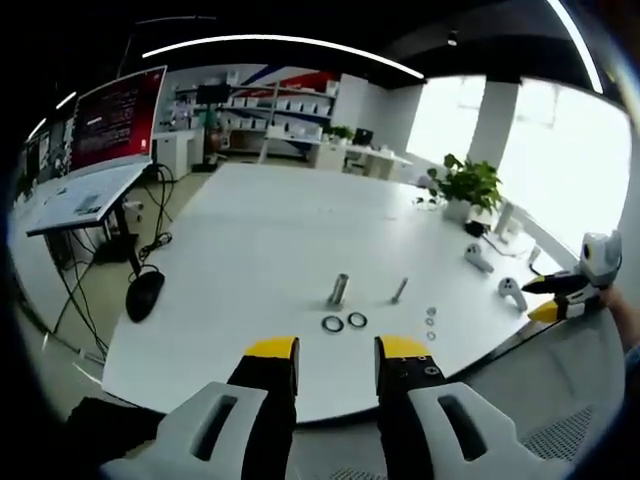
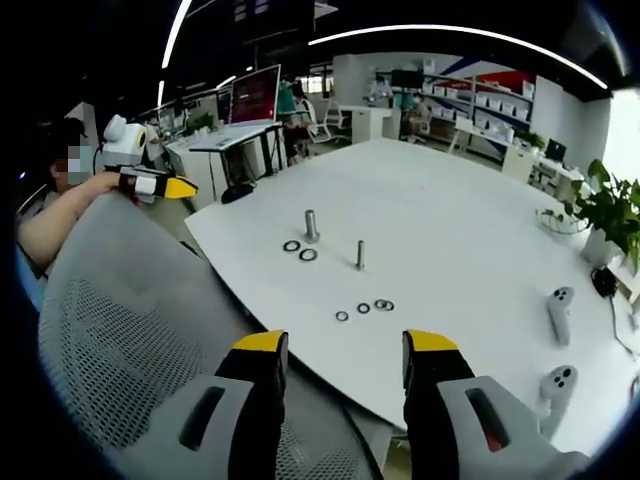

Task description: Place the washer onto the threaded stud by aligning its center hole with the stud, sliding it down to the base, and recovering from edge contact or off-axis alignment until the washer reaches the visible bottom stop.

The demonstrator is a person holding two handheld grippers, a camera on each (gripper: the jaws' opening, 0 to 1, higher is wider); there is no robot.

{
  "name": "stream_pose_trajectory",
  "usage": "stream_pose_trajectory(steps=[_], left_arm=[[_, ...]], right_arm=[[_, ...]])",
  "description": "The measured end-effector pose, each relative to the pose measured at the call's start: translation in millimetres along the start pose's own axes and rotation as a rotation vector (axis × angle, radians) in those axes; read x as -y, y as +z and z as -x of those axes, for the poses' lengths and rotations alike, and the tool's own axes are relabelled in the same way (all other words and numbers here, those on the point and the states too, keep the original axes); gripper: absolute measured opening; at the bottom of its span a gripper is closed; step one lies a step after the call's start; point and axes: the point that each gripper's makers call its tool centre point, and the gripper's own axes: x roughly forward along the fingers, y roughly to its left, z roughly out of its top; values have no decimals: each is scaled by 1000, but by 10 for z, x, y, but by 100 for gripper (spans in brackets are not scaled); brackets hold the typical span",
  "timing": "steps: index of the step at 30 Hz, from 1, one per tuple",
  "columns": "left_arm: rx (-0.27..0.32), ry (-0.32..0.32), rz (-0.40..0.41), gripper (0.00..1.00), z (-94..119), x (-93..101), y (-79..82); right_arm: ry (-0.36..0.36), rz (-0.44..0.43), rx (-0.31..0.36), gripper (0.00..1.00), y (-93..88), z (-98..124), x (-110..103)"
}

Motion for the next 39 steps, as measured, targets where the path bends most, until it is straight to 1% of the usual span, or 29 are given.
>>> stream_pose_trajectory(steps=[7,16,21,24,28,32,35,39], left_arm=[[-8,-9,3,26,-3,12,-11],[-12,-7,10,25,0,3,-19],[-3,-4,24,25,-1,-10,-7],[-10,-4,25,25,-3,-7,-19],[-14,-6,27,25,-7,-3,-27],[-21,-9,28,24,-12,2,-36],[-18,-8,32,24,-7,2,-35],[-11,-2,42,24,2,-8,-31]], right_arm=[[8,0,-5,45,-6,-3,-16],[13,1,3,43,11,-5,-26],[25,6,2,42,11,-12,-44],[28,9,-2,41,6,-14,-52],[37,0,10,40,19,-10,-61],[41,-4,8,40,14,-9,-66],[37,-2,29,37,49,3,-59],[50,16,1,37,13,-16,-88]])
